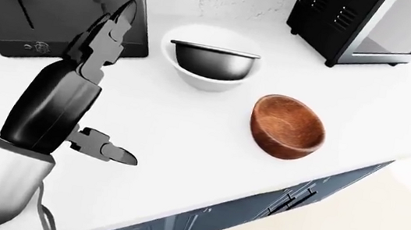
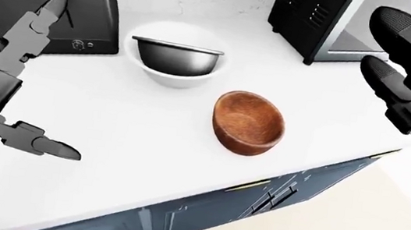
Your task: Stack the bowls from largest to smallest.
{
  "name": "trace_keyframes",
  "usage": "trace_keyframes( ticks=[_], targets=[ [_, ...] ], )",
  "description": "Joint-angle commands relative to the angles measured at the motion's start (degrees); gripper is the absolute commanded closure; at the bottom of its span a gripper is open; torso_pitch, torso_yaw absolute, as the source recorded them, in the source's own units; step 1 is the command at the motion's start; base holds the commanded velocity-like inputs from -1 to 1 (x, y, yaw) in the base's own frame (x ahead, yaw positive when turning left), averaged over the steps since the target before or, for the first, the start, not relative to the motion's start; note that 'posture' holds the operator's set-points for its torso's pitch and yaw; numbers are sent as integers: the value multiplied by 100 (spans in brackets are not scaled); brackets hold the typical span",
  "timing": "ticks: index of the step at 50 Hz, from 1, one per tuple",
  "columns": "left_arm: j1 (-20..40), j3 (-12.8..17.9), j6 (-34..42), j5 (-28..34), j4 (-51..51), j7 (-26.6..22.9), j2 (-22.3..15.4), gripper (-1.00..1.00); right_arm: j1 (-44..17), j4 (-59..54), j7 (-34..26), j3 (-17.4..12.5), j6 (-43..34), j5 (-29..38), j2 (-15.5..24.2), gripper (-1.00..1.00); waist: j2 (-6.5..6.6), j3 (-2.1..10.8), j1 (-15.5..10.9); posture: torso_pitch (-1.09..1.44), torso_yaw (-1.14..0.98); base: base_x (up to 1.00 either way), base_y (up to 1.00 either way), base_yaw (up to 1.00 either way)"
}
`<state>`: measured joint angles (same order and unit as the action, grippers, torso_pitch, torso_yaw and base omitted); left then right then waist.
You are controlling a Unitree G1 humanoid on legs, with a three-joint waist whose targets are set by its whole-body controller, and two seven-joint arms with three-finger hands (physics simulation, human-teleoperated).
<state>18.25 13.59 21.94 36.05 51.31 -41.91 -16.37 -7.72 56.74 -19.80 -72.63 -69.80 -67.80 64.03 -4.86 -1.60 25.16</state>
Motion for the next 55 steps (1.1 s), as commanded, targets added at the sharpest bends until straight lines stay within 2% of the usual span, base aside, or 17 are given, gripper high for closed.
trace_keyframes(
  ticks=[1,6,16,21,25,29,32,38,42,46,51,55],
  targets=[
    [118,-26,40,-6,235,30,1,-100,-180,-115,433,364,216,211,135,-100,-1,68,30,0,-51,0,0,0],
    [58,-13,21,-85,288,89,32,-100,-583,-197,527,1614,356,1024,70,-100,-27,97,125,0,-51,0,0,0],
    [-84,-7,-104,-178,249,273,71,-100,-1242,33,-419,3273,150,3284,-749,-100,18,148,185,0,-51,0,0,0],
    [-115,-13,-34,-154,373,209,103,-100,-1380,177,-1078,4195,195,4705,-1239,-100,52,175,244,0,-51,0,0,0],
    [-128,12,-19,-183,395,204,98,-100,-1422,186,-1782,4747,394,5922,-1614,-100,84,200,287,0,-51,0,0,0],
    [-174,26,-92,-210,347,254,107,-100,-1424,99,-2400,5372,775,7182,-2087,-100,115,227,315,0,-51,0,0,0],
    [-188,35,-134,-237,313,286,111,-100,-1392,-124,-2824,5916,1359,8347,-2470,-100,145,247,343,0,-51,0,0,0],
    [-132,50,-82,-279,341,300,73,-100,-1615,-653,-3734,6594,2588,10398,-3594,-100,228,270,415,0,-51,0,0,0],
    [-163,42,-86,-270,356,289,77,-100,-1647,-943,-4118,6673,3554,11323,-4323,-100,298,281,465,0,-51,0,0,0],
    [-196,23,-131,-251,345,296,108,-100,-1586,-1199,-4146,6729,4244,11744,-4821,-100,373,286,518,0,-51,0,0,0],
    [-263,76,-196,-296,332,330,124,-100,-1490,-1297,-4194,6808,4715,11997,-5126,-100,440,295,565,0,-51,0,0,0],
    [-324,68,-313,-318,235,411,151,-100,-1535,-1443,-4077,6994,4991,12222,-5349,-100,468,301,590,0,-51,0,0,0]
  ],
)
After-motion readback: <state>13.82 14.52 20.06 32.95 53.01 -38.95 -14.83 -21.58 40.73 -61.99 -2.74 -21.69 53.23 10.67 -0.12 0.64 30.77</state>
